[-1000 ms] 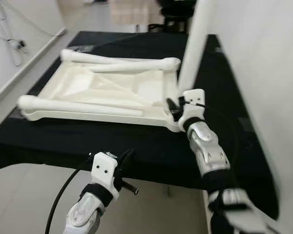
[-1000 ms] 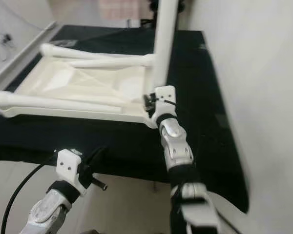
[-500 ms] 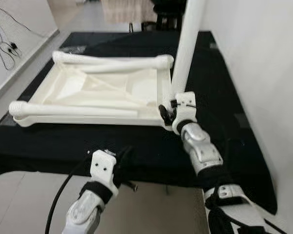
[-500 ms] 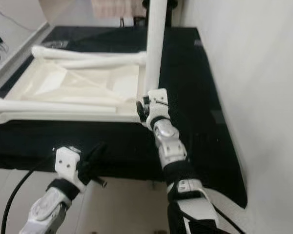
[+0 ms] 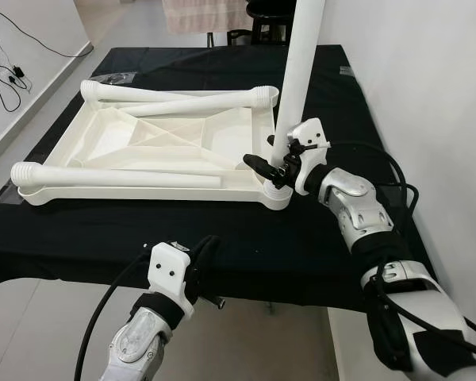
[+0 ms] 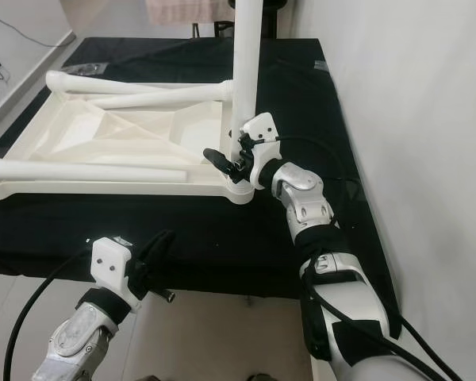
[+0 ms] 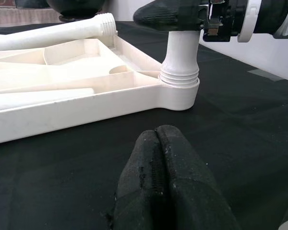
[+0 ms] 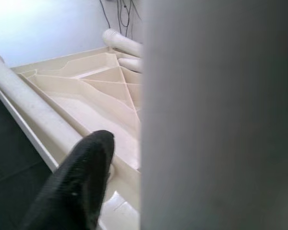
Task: Building children table
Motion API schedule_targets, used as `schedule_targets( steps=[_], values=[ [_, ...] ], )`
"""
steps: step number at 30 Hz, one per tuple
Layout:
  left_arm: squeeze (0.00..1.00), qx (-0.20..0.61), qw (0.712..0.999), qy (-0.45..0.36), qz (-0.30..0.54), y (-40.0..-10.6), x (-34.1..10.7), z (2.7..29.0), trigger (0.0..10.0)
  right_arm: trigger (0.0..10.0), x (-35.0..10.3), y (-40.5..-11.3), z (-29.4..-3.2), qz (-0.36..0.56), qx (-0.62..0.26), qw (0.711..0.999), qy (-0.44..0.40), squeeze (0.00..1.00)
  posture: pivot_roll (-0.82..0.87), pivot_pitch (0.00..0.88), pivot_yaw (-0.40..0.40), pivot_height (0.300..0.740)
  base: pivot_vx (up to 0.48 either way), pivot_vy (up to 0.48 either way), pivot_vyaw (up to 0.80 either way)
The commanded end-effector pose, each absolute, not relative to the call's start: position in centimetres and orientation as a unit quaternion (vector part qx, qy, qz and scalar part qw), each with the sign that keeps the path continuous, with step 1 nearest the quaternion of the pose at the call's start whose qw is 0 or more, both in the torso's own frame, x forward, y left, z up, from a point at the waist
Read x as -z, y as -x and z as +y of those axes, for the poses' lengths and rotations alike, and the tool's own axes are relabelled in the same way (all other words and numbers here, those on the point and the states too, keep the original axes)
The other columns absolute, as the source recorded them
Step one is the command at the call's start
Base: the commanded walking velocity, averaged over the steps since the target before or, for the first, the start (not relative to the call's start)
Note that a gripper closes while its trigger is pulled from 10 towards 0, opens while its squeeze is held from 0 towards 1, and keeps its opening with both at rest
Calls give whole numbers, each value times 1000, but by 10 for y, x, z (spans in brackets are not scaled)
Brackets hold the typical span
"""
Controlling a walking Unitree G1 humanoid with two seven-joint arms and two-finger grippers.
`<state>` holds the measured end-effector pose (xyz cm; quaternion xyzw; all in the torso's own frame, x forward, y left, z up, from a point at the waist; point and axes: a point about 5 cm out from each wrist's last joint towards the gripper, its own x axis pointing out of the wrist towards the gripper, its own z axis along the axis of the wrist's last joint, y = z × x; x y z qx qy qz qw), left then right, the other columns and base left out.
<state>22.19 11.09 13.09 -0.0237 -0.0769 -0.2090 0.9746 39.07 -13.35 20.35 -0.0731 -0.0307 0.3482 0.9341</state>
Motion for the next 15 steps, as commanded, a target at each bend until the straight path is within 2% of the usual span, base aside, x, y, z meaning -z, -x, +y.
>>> schedule_targets(
  steps=[1,8,13,15],
  values=[
    [0,205,976,23,-62,-220,-124,111,10000,0,-200,-391,-134,-17,-373,925,67,0,160,107,-9,740,0,0,0],
    [0,204,977,23,-64,-219,-125,111,10000,0,-197,-391,-156,1,-380,922,81,0,152,114,-14,740,0,0,0],
    [0,204,977,24,-64,-219,-125,111,10000,0,-193,-390,-162,4,-376,923,77,0,150,116,-15,740,0,0,0],
    [0,203,977,24,-65,-219,-126,111,10000,0,-175,-383,-177,22,-341,938,62,0,145,126,-16,740,0,0,0]
  ],
)
